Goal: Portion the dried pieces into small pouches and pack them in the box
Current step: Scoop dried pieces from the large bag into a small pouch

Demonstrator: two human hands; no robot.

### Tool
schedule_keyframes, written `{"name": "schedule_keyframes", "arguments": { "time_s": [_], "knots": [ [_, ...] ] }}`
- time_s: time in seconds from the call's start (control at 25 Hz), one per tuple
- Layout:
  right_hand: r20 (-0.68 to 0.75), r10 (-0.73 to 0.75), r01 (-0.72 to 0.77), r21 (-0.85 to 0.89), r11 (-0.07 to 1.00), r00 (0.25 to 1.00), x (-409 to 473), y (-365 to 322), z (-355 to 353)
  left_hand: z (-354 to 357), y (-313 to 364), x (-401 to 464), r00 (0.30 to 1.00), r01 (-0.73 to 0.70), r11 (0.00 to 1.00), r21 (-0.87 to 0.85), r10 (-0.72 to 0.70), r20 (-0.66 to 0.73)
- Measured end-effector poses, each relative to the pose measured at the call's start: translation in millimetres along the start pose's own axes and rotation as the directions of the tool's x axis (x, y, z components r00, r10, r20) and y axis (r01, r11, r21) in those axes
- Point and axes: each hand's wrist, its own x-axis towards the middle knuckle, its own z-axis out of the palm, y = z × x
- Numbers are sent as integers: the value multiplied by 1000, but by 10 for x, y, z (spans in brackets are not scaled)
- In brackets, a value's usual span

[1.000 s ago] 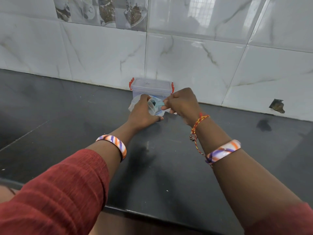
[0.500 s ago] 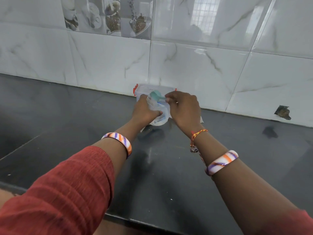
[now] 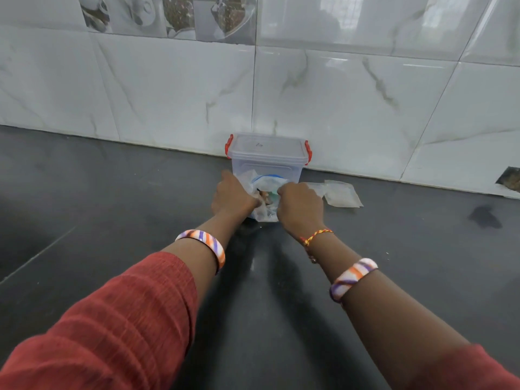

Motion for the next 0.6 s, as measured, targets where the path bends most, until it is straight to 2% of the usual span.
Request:
{"name": "schedule_keyframes", "arguments": {
  "time_s": [0.08,0.2,0.32,0.44,0.52,0.6],
  "knots": [
    [37,-68,72,-89,993,997,117,-110,66,18,-105,76,996,61,997,55,-65,63],
    [62,-91,96,-91,991,994,267,-147,224,21,-175,166,989,83,996,45,-87,119],
    [84,-32,31,21,999,996,335,-97,316,9,-181,274,985,126,990,-55,-119,125],
    [94,48,-64,168,984,994,388,17,326,-61,-40,398,997,80,983,-168,-80,10],
    [126,154,-190,359,914,980,427,90,323,-63,195,464,999,-33,987,-158,32,-10],
    [215,320,-384,572,725,923,489,146,345,5,452,434,983,-164,982,-97,170,68]
  ]
}}
